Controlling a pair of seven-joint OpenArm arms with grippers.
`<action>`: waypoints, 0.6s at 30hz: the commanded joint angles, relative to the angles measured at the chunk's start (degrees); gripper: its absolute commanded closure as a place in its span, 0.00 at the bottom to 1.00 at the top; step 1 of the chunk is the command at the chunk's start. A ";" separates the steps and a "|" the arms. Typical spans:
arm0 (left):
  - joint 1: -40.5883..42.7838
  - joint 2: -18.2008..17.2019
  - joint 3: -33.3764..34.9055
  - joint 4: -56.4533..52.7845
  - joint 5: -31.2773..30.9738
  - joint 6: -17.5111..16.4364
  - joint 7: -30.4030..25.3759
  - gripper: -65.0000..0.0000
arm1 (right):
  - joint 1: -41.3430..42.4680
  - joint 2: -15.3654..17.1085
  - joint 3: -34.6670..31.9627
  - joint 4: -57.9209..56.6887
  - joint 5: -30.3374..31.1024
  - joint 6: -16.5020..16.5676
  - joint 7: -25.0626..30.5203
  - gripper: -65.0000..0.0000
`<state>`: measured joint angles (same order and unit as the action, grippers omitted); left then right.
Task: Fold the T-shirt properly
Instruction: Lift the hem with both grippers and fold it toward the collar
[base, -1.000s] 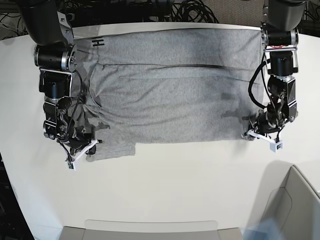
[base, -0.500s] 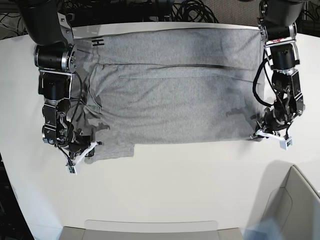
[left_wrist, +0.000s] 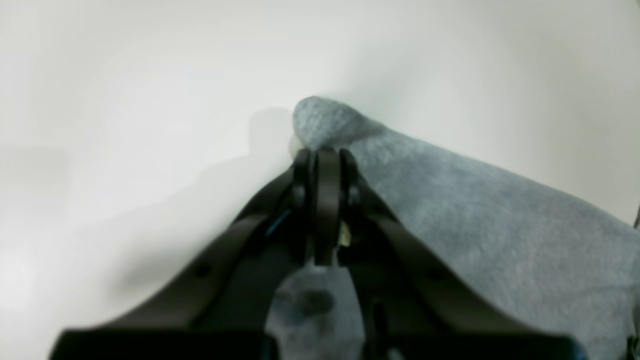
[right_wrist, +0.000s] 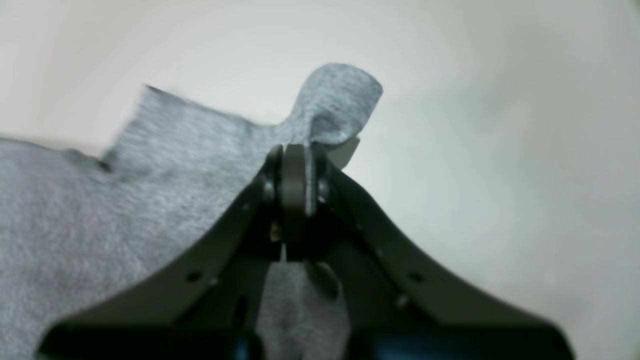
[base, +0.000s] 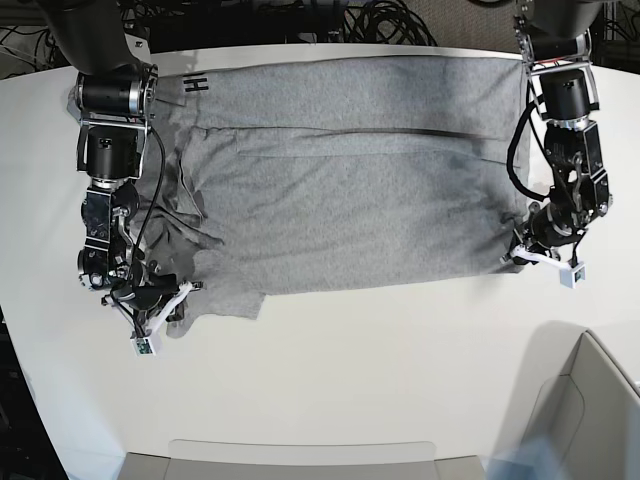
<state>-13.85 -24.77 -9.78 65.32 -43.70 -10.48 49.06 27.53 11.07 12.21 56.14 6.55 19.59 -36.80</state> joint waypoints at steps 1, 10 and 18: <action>-0.70 -1.12 -0.46 2.33 -1.26 -0.46 -0.84 1.00 | 0.82 0.58 0.06 2.37 0.53 0.14 0.27 1.00; 3.78 -1.20 -5.30 5.67 -6.63 -0.38 -0.75 1.00 | -0.94 0.84 0.23 7.90 0.53 0.32 -1.67 1.00; 5.01 -1.20 -9.25 11.82 -6.80 -0.46 6.28 1.00 | -1.02 0.93 0.32 12.74 0.53 0.32 -1.67 1.00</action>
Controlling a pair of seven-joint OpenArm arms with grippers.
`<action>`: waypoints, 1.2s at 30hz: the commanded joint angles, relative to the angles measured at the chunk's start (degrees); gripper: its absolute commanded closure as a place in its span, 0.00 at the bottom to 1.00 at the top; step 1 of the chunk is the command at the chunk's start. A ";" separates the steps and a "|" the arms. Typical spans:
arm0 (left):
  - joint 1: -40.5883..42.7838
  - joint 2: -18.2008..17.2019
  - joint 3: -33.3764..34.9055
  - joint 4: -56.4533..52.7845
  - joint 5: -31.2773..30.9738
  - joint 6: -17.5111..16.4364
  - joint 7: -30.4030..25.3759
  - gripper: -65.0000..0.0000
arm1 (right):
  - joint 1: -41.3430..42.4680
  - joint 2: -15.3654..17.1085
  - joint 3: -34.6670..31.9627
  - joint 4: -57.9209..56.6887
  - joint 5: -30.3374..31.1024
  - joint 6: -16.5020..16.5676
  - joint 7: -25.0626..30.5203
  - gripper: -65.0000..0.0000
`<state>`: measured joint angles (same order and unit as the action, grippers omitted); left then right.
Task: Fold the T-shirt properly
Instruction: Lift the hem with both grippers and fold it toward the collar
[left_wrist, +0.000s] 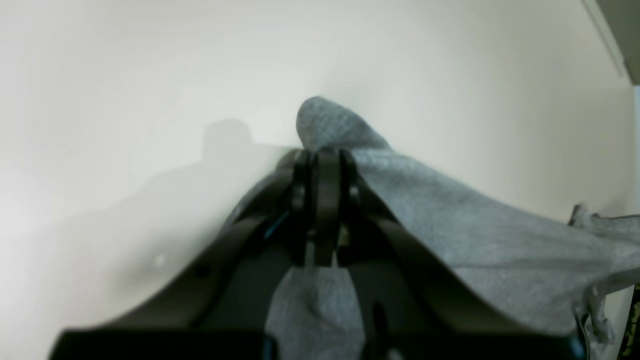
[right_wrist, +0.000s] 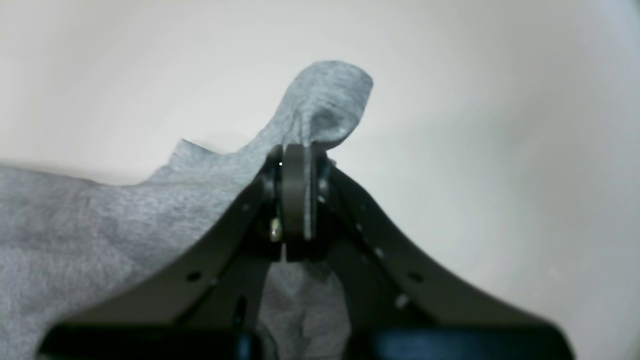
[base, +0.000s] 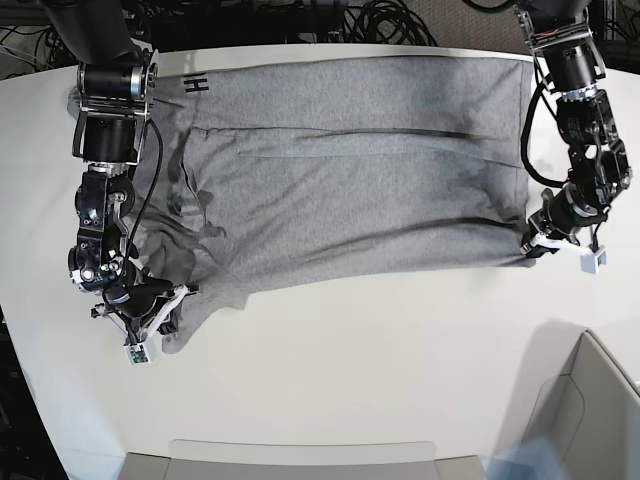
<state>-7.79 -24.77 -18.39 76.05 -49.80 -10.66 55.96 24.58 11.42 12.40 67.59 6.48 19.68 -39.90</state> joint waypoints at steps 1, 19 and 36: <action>-1.04 -1.20 -0.64 1.36 -0.70 -0.29 -0.54 1.00 | 2.02 0.58 0.04 1.37 0.60 0.23 1.70 1.00; 3.00 -1.20 -1.52 3.47 -0.79 -0.29 -0.01 1.00 | -1.94 0.58 0.12 13.86 0.60 0.32 -2.52 1.00; 5.55 -1.03 -7.85 9.18 -0.79 -0.29 8.69 1.00 | -15.48 0.49 2.59 24.76 0.68 0.32 -4.28 1.00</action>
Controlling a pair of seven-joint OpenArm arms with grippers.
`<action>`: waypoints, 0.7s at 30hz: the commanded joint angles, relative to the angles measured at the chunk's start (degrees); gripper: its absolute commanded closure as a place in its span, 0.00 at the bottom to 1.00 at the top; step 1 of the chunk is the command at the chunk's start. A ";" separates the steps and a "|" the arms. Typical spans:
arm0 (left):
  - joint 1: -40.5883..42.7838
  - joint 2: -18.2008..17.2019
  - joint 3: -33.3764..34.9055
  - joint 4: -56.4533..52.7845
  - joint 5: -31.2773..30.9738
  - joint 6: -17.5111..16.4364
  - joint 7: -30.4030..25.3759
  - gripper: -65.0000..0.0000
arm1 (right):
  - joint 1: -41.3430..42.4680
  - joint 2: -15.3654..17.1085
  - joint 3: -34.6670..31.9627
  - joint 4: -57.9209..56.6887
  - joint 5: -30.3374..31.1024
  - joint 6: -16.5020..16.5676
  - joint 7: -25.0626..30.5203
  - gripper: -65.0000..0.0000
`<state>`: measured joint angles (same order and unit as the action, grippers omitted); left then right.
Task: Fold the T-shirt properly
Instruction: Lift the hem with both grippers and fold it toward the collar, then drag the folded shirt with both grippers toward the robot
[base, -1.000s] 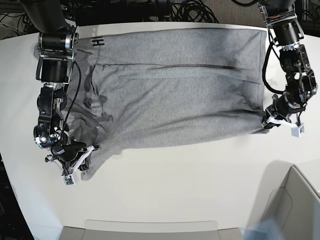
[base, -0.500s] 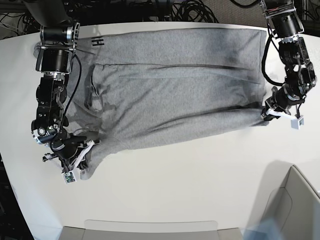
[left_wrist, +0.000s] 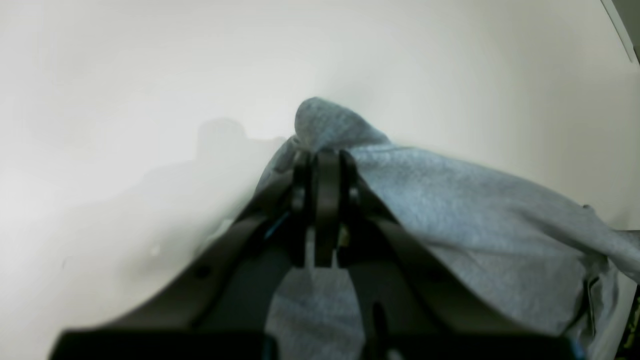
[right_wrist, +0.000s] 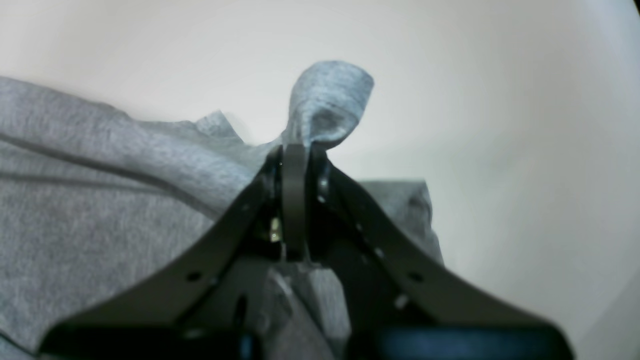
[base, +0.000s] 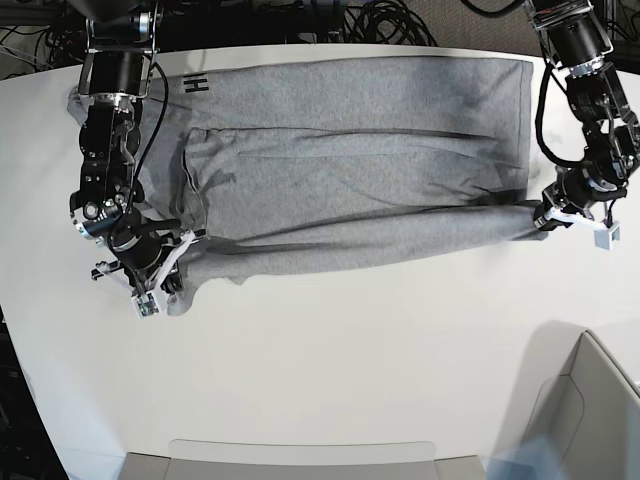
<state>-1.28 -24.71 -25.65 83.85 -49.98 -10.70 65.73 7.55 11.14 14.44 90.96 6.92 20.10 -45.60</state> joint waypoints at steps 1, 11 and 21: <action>-0.70 -1.09 -0.59 2.26 -0.62 -0.25 -0.72 1.00 | 0.93 0.60 1.78 2.10 0.34 -0.10 1.43 1.00; 3.61 -1.09 -0.33 6.92 -0.62 -0.25 -0.37 1.00 | -3.46 0.69 6.79 12.82 0.34 1.31 -7.63 1.00; 6.69 -1.09 -0.42 7.18 -0.71 -0.25 -0.37 1.00 | -5.75 0.51 13.92 20.12 0.34 9.05 -15.54 1.00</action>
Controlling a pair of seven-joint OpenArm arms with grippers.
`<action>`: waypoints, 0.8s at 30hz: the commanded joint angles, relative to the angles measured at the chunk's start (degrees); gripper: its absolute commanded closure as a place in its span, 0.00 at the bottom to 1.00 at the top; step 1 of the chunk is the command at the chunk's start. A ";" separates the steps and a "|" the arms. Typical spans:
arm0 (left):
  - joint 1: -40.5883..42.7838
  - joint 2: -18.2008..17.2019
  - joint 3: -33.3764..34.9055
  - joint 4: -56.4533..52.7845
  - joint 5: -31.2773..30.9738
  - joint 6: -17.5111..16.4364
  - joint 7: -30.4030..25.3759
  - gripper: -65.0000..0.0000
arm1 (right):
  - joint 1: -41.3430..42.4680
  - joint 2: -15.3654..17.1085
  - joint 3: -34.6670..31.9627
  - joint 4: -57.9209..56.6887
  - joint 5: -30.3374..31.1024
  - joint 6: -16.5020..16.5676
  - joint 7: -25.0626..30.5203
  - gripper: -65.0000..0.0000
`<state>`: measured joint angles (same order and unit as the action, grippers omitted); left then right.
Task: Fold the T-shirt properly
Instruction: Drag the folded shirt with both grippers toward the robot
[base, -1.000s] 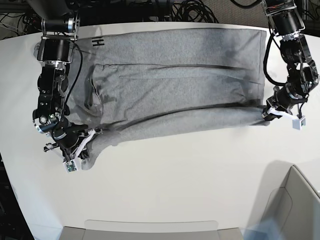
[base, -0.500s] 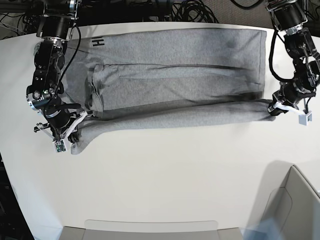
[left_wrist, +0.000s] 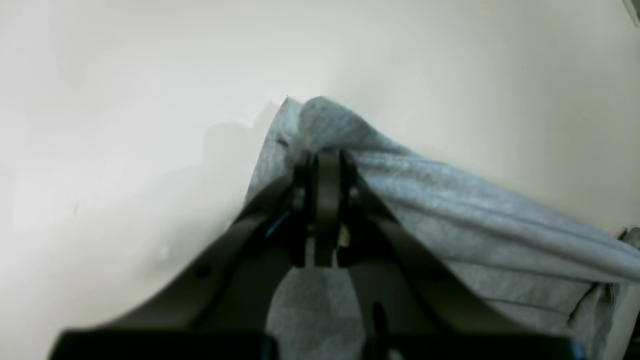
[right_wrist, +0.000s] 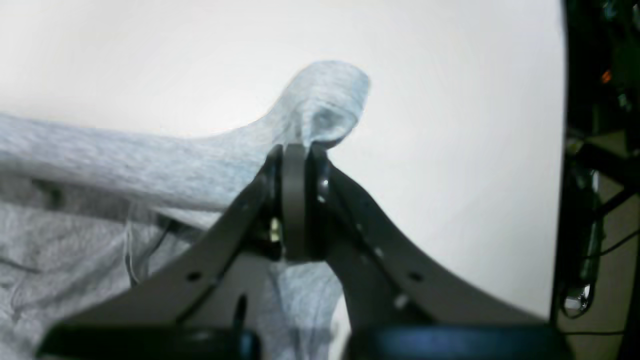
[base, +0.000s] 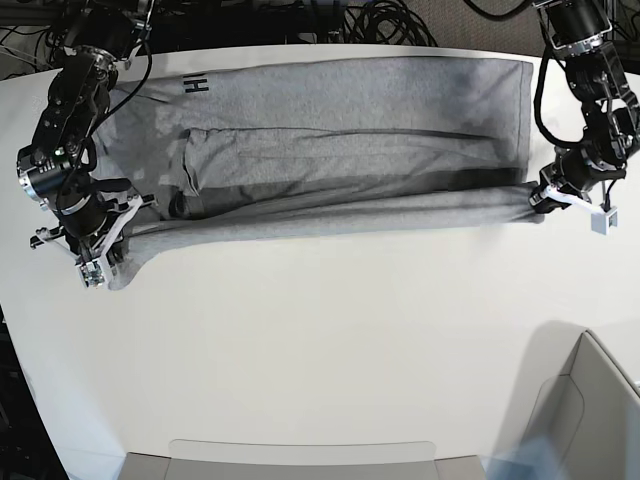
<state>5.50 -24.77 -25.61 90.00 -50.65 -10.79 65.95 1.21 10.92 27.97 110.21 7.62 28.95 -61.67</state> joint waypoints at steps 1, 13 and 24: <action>0.52 -1.03 -0.46 1.74 -0.20 -0.16 -0.59 1.00 | -0.03 0.73 0.39 1.30 -0.36 0.28 0.53 1.00; 7.65 -1.12 -0.28 6.22 -4.42 -0.07 -0.50 1.00 | -9.52 0.73 0.56 4.91 -0.36 0.37 0.61 1.00; 9.23 -1.03 -0.64 10.62 -4.42 -0.07 2.05 1.00 | -13.56 0.64 5.13 6.49 6.49 0.46 0.53 1.00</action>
<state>15.31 -24.77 -25.63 99.39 -54.06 -10.44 69.06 -12.69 10.87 32.77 115.63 14.35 29.21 -61.89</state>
